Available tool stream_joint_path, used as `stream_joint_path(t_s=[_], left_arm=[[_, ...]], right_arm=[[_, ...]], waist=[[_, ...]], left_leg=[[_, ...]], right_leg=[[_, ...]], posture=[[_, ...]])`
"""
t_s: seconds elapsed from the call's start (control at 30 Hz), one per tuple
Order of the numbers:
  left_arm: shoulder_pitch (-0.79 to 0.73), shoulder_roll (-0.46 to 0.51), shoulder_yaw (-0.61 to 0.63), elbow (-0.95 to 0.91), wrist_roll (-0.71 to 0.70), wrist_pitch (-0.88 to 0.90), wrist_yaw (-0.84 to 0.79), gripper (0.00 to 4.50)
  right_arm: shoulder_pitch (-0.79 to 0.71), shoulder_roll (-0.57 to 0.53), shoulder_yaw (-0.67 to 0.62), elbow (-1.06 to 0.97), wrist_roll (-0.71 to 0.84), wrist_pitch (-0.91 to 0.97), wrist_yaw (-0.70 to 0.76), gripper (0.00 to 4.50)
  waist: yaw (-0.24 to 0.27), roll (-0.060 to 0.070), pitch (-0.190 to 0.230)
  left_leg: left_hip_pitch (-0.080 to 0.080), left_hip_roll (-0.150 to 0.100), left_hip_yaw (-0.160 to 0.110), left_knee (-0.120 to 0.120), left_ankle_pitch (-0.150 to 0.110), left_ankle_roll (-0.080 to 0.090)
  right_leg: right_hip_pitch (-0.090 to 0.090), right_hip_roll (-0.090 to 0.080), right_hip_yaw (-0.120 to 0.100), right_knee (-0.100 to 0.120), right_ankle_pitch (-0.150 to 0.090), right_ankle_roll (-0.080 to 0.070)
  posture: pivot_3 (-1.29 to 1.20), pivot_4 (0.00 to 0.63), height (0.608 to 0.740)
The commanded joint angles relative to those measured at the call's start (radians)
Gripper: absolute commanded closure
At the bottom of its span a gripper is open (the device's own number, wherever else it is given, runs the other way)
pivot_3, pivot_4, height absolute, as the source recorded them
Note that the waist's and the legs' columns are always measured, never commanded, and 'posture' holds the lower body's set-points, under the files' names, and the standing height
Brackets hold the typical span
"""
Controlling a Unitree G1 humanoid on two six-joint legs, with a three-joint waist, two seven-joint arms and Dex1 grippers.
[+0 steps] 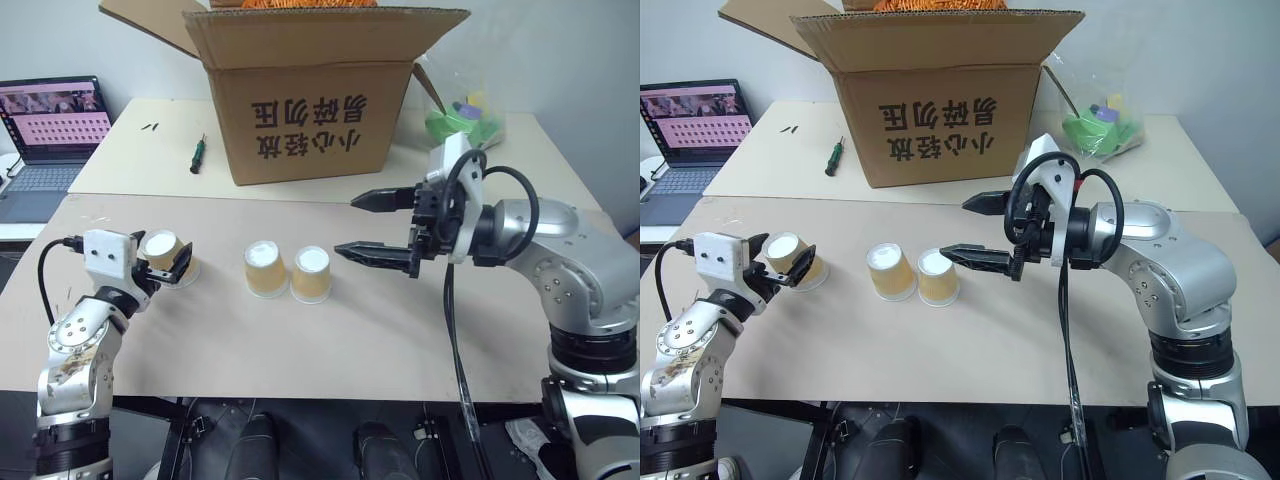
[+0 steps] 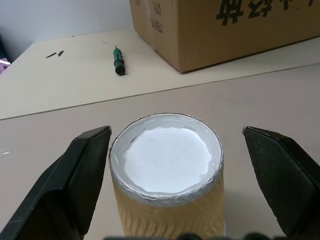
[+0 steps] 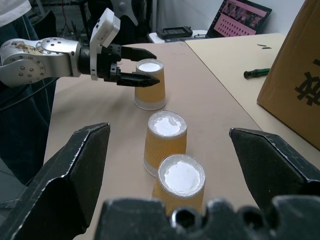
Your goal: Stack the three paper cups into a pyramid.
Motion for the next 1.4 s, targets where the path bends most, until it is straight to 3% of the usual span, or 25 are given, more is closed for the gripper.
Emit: stream_joint_path(t_s=[0.03,0.33,0.37,0.43,0.67,0.9,1.03,1.13,1.27,1.4], left_arm=[[-0.042,0.022,-0.006,0.022,0.015,-0.017,-0.006,0.00],[-0.044,0.020,-0.017,0.056,0.025,-0.011,-0.009,0.00],[-0.044,0.017,-0.017,0.057,0.022,-0.010,-0.009,0.54],[-0.049,0.017,-0.022,0.055,0.019,0.002,-0.008,1.17],[-0.096,0.019,-0.039,0.033,0.012,0.015,-0.011,1.17],[-0.391,0.070,-0.171,-0.030,-0.052,0.066,-0.180,1.17],[-0.666,0.072,-0.181,0.015,-0.296,0.282,-0.352,1.17],[-0.783,0.084,-0.208,0.087,-0.367,0.375,-0.465,1.17],[-0.862,0.087,-0.281,0.204,-0.344,0.380,-0.598,1.17],[-0.839,0.115,-0.396,0.306,-0.193,0.239,-0.696,1.17]], right_arm=[[-0.007,-0.009,-0.020,-0.018,0.019,-0.016,-0.012,0.03],[-0.008,-0.015,-0.023,-0.021,0.020,-0.013,-0.028,0.03],[-0.006,-0.015,-0.024,-0.023,0.020,-0.013,-0.031,0.00],[-0.002,-0.016,-0.024,-0.029,0.017,-0.013,-0.038,0.00],[-0.004,-0.012,-0.025,-0.024,0.016,-0.013,-0.061,0.00],[-0.008,-0.003,0.003,0.012,-0.020,-0.034,-0.082,0.00],[0.003,-0.006,0.013,0.034,-0.046,-0.050,-0.089,0.00],[0.015,-0.011,0.015,0.040,-0.057,-0.058,-0.093,0.00],[0.035,-0.013,0.004,0.029,-0.064,-0.059,-0.110,0.00],[0.074,-0.025,-0.016,-0.001,-0.066,-0.054,-0.134,0.00]], waist=[[0.002,0.000,0.000],[0.001,0.000,0.000],[0.001,0.000,0.000],[0.001,0.000,0.000],[0.002,0.000,0.000],[0.021,-0.002,0.001],[0.019,-0.002,0.001],[0.008,-0.002,0.001],[-0.004,-0.002,0.001],[-0.006,-0.001,0.001]], left_leg=[[0.000,0.000,0.000,0.000,0.000,0.000],[0.000,0.000,0.000,0.000,0.000,0.000],[0.000,0.000,0.000,0.000,0.000,0.000],[0.000,0.000,0.000,0.000,0.000,0.000],[0.000,0.000,0.000,0.000,0.000,0.000],[-0.001,0.000,-0.001,0.001,0.000,0.000],[-0.002,0.000,-0.001,0.001,0.000,0.000],[-0.002,0.000,-0.001,0.001,0.000,0.000],[-0.001,0.000,-0.002,0.001,0.000,0.000],[-0.001,0.000,-0.002,0.001,0.000,0.000]], right_leg=[[0.000,0.000,0.000,0.000,0.000,0.000],[0.000,0.000,0.000,0.000,0.000,0.000],[0.000,0.000,0.000,0.000,0.000,0.000],[0.000,0.000,0.000,0.000,0.000,0.000],[0.000,0.000,0.000,0.000,0.000,0.000],[0.000,0.000,-0.001,0.000,0.000,0.000],[0.000,0.000,-0.001,-0.001,0.000,0.001],[0.000,0.000,-0.001,-0.001,0.000,0.002],[0.000,0.001,-0.001,0.001,0.000,0.002],[0.000,0.001,-0.001,0.001,0.000,0.002]], posture=[[0.00,0.150,0.700],[0.00,0.150,0.700],[0.00,0.150,0.700],[0.00,0.150,0.700],[0.00,0.150,0.700],[0.00,0.150,0.700],[0.00,0.150,0.700],[0.00,0.150,0.700],[0.00,0.150,0.700],[0.00,0.150,0.700]])
